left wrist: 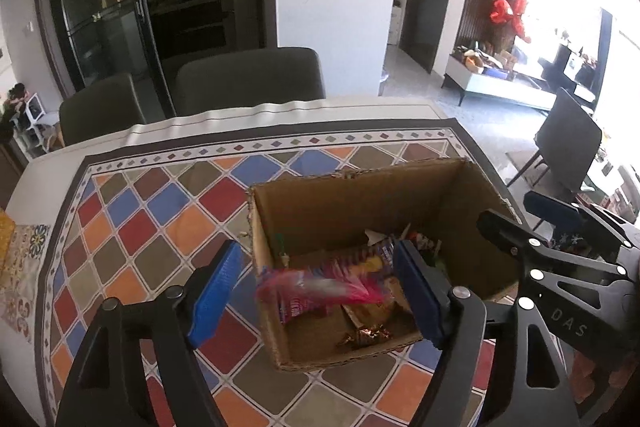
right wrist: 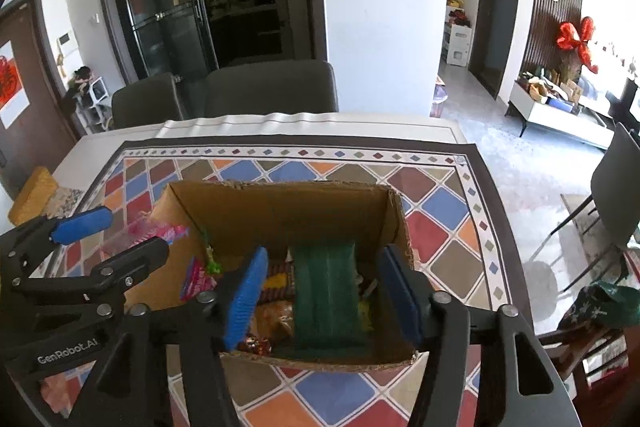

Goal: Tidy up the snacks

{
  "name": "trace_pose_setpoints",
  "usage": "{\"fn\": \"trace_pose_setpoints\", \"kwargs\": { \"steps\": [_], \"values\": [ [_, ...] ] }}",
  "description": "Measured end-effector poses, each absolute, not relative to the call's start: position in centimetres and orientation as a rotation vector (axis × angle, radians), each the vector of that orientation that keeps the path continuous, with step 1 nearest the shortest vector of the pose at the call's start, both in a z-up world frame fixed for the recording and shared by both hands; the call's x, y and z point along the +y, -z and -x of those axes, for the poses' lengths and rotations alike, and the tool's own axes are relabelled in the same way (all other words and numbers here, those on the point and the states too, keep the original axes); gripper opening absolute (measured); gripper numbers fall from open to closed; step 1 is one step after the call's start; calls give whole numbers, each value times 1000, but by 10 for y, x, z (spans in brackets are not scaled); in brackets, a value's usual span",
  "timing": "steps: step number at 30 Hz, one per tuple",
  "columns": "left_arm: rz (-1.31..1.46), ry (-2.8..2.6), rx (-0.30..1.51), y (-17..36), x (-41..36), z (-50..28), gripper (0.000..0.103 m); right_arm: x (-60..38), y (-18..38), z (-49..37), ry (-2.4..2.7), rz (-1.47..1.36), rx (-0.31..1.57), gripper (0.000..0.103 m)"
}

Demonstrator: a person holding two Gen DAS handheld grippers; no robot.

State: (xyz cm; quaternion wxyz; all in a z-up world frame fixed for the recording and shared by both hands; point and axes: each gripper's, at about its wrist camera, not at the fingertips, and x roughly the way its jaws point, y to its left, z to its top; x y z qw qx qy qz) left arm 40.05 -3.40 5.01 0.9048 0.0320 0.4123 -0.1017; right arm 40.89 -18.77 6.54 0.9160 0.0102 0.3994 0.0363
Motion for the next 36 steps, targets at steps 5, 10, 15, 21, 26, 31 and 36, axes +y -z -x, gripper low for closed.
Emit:
{"fn": "trace_pose_setpoints", "kwargs": {
  "steps": [5,10,15,21,26,31,36],
  "values": [
    [-73,195,818,-56,-33,-388,84,-189,-64,-400,-64,-22,822,61],
    [-76,168,762,-63,-31,-359,86,-194,-67,-380,-59,-31,803,65],
    [-88,150,705,-69,-29,-324,88,-195,-74,-350,-52,-39,758,65],
    [-85,121,626,-77,-25,-281,93,-197,-86,-310,-39,-40,691,72],
    [-72,104,569,-83,-21,-245,96,-200,-92,-274,-37,-41,645,76],
    [-59,94,530,-88,-18,-215,99,-202,-97,-242,-16,-36,602,82],
    [-47,83,509,-90,-13,-191,101,-198,-101,-212,4,1,555,84]
  ]
}}
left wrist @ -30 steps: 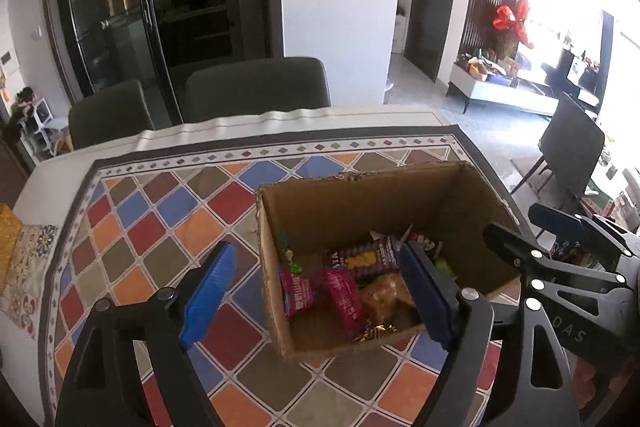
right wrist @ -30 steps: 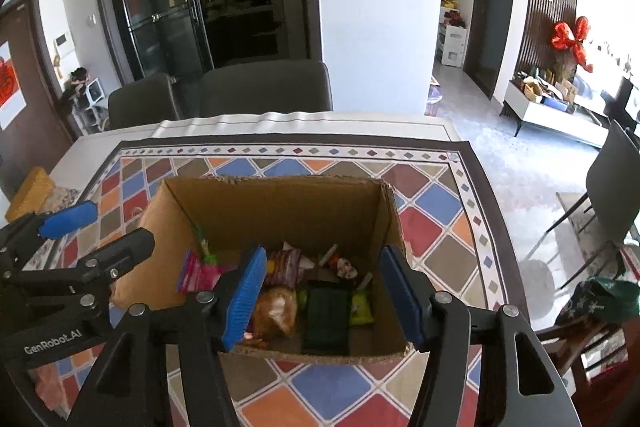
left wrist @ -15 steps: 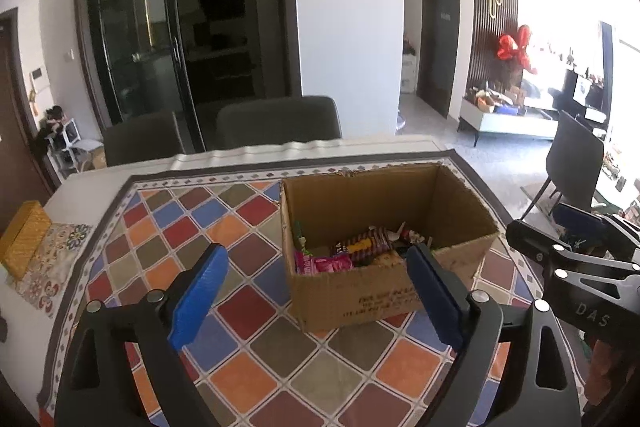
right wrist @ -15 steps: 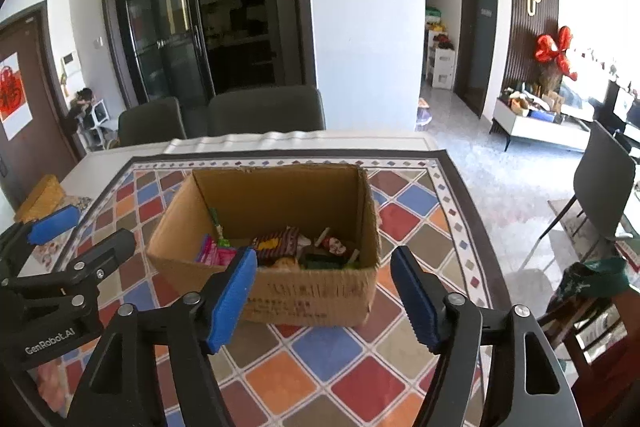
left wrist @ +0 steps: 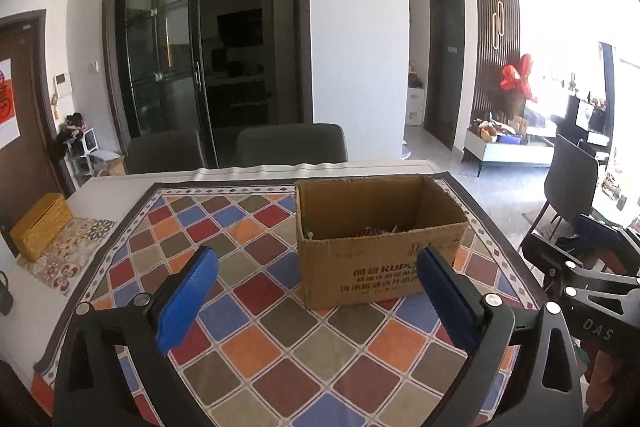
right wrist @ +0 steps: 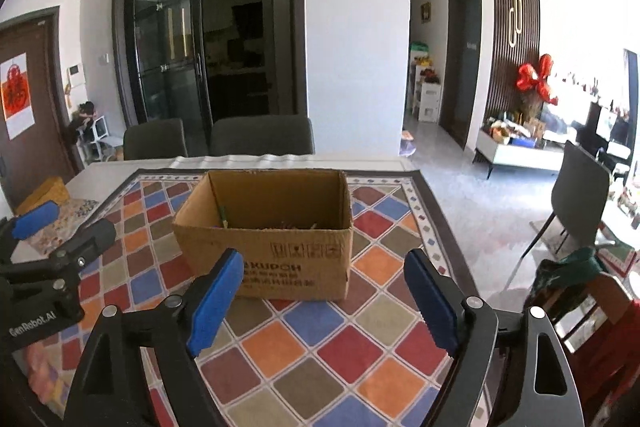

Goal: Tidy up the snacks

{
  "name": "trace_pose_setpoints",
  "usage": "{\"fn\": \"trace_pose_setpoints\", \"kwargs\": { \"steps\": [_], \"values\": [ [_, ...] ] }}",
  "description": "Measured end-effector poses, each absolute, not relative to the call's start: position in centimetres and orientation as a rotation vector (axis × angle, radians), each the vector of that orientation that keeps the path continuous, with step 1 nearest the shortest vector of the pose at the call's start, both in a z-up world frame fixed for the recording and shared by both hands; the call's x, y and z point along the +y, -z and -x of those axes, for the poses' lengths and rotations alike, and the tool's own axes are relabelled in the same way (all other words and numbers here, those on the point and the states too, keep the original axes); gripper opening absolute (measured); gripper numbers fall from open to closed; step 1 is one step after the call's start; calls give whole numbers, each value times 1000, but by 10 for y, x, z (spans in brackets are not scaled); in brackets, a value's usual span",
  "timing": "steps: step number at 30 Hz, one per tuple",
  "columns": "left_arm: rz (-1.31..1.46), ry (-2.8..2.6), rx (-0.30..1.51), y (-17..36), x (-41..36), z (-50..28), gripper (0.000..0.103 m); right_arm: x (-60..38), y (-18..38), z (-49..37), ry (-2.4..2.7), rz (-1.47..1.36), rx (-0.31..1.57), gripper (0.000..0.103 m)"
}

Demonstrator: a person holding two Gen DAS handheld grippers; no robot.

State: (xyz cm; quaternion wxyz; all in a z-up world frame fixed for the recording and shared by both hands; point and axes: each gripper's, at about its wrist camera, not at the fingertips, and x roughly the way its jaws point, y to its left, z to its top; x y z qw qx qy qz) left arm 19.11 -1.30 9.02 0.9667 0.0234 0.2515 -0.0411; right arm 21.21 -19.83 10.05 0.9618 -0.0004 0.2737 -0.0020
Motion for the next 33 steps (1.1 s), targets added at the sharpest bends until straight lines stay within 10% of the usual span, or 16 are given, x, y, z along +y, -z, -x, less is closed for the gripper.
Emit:
{"fn": "trace_pose_setpoints", "kwargs": {
  "steps": [33],
  "values": [
    [-33,101,439,-99,-10,-114,103,-198,-113,-131,-36,-11,472,89]
  ]
}}
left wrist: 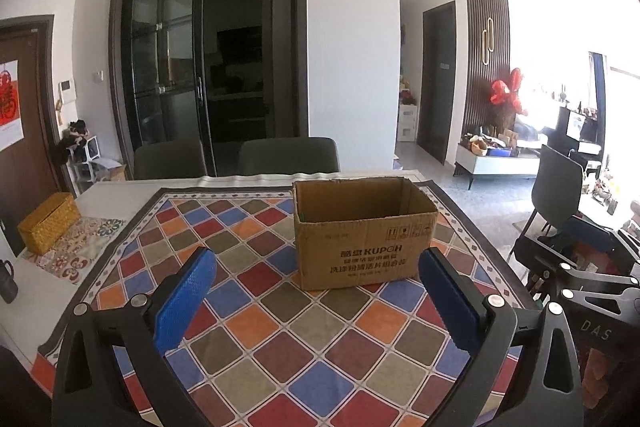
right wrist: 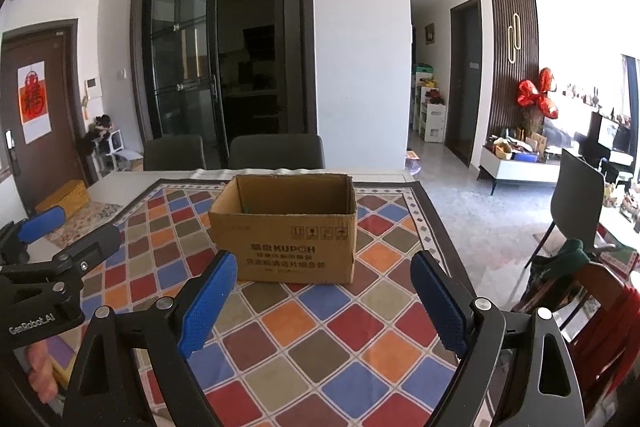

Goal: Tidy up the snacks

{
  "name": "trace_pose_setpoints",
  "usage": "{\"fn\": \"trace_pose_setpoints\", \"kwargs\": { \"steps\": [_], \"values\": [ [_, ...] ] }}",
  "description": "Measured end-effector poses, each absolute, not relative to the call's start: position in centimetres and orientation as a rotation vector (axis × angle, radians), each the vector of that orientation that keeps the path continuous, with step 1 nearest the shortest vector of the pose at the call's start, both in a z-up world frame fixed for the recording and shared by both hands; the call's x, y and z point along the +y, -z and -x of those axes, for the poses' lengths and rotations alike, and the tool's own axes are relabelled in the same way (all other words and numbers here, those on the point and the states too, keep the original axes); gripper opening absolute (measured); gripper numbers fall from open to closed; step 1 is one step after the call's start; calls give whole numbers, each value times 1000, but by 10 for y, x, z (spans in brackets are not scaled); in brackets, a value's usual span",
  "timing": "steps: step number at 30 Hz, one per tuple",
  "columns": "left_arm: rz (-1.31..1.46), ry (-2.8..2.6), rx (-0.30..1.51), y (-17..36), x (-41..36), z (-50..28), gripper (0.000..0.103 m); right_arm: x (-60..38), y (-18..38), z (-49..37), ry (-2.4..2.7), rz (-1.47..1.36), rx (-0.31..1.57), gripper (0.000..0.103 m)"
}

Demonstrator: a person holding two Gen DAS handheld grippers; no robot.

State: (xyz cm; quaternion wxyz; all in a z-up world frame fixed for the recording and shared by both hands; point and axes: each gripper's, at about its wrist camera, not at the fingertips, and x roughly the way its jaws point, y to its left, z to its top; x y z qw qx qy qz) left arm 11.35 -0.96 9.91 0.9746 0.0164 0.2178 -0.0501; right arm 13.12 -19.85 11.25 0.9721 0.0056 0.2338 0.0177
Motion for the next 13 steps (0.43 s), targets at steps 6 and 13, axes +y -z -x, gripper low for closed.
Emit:
{"fn": "trace_pose_setpoints", "kwargs": {
  "steps": [6,13],
  "values": [
    [-34,101,439,-99,-10,-113,103,-199,-114,-130,-37,-6,474,89],
    [-25,99,442,-96,-9,-114,103,-198,-114,-133,-33,-10,484,89]
  ]
}}
